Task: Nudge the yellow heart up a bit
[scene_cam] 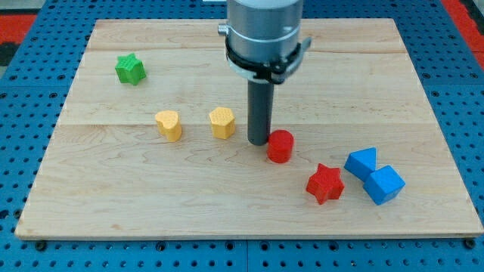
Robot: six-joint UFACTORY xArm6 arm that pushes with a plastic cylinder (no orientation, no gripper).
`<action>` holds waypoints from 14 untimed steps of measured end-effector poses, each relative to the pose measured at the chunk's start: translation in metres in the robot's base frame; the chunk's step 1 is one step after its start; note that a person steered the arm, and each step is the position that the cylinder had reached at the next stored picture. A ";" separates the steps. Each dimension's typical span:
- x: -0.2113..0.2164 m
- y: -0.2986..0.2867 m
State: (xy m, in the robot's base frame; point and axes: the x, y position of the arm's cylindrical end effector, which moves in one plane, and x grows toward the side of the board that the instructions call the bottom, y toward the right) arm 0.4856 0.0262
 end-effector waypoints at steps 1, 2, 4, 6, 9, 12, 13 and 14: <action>0.020 0.041; 0.022 0.029; 0.022 0.006; 0.025 -0.003; 0.029 -0.003; 0.045 0.001; 0.050 -0.009; 0.050 -0.043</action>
State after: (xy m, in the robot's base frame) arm 0.5354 -0.0167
